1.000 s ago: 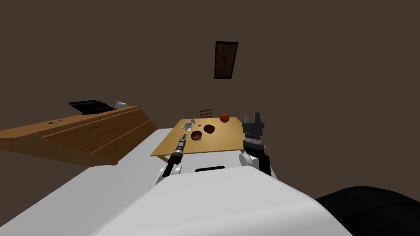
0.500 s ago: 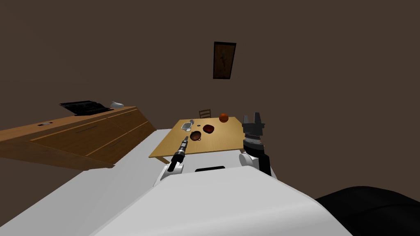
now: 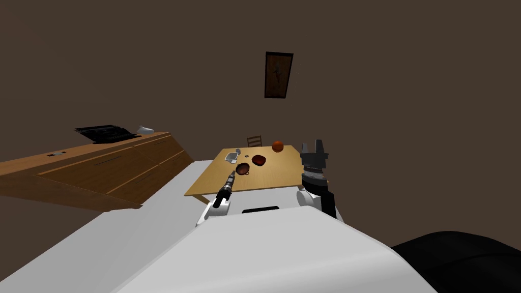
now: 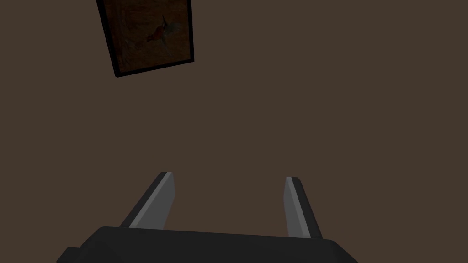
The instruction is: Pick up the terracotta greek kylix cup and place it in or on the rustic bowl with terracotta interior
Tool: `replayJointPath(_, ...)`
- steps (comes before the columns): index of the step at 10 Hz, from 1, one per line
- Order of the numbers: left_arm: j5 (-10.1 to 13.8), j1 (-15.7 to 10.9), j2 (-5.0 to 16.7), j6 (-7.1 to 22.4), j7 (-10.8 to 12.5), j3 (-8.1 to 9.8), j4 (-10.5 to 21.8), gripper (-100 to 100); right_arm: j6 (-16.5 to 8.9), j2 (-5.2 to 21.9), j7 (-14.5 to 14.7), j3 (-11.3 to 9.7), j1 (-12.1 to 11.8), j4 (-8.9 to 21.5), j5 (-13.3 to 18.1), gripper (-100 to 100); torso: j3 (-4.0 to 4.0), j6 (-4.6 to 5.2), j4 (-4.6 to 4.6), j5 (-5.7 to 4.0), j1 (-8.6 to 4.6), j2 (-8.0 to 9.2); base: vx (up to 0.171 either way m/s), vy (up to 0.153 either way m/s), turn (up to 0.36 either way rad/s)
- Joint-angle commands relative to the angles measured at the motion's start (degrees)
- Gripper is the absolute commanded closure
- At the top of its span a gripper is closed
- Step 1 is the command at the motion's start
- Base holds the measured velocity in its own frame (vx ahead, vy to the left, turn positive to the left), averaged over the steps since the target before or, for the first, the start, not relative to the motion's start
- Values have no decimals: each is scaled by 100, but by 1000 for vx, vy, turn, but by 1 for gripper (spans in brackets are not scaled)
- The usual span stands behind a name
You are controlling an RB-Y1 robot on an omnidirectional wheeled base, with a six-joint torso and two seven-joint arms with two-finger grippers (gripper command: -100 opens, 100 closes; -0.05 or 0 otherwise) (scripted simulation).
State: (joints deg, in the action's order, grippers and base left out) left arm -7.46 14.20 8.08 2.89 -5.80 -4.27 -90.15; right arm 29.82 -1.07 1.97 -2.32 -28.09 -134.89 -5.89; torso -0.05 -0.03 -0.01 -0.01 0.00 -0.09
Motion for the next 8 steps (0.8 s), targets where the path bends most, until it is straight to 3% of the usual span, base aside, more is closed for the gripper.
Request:
replayJointPath(1,4,-127,-13,121,28,0,183,-100,0,0,0,0,0,0,0,0,0,0,0,0,0,0,16,-1,6)
replayJointPath(8,35,-1096,-84,914,286,-63,1317,-100,0,0,0,0,0,0,0,0,-1,-1,-1,0,1,-1,21,1,32)
